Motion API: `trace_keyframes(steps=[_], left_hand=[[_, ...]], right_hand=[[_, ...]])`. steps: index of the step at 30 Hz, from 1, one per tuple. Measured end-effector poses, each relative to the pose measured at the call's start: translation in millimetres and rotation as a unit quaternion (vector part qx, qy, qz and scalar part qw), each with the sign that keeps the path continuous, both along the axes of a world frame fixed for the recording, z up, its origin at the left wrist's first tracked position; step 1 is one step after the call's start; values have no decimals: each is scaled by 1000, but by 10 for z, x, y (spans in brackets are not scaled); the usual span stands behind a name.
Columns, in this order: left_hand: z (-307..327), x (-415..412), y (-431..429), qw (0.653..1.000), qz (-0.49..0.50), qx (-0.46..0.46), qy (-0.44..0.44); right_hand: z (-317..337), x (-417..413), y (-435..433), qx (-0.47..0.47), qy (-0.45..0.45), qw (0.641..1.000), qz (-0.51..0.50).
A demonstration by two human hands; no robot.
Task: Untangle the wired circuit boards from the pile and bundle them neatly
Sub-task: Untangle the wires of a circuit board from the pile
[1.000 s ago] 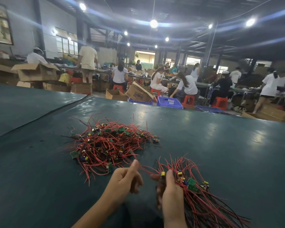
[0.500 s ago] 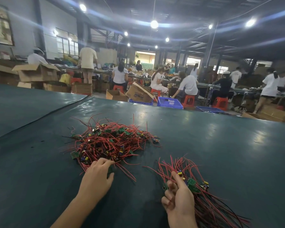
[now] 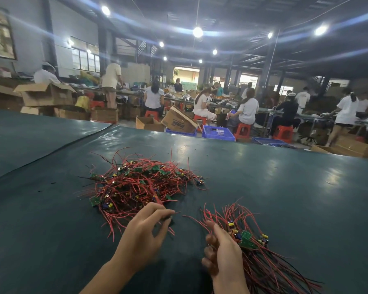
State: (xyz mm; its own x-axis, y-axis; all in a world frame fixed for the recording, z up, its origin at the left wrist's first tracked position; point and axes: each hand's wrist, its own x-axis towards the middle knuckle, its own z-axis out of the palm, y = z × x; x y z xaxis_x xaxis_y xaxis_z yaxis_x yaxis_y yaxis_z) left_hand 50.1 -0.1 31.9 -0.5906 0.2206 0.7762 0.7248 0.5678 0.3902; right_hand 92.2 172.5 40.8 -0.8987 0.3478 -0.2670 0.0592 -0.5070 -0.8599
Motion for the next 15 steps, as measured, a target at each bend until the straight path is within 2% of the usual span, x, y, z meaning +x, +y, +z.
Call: trace_keyframes(steps=[5,15], left_hand=[[22,175,223,993,-103,14,63],[-8,207,261,989,-141,32,21]], right_hand=[[-5,19,-82,55,-8,997,62],[36,96,-139,144,60,983,95]])
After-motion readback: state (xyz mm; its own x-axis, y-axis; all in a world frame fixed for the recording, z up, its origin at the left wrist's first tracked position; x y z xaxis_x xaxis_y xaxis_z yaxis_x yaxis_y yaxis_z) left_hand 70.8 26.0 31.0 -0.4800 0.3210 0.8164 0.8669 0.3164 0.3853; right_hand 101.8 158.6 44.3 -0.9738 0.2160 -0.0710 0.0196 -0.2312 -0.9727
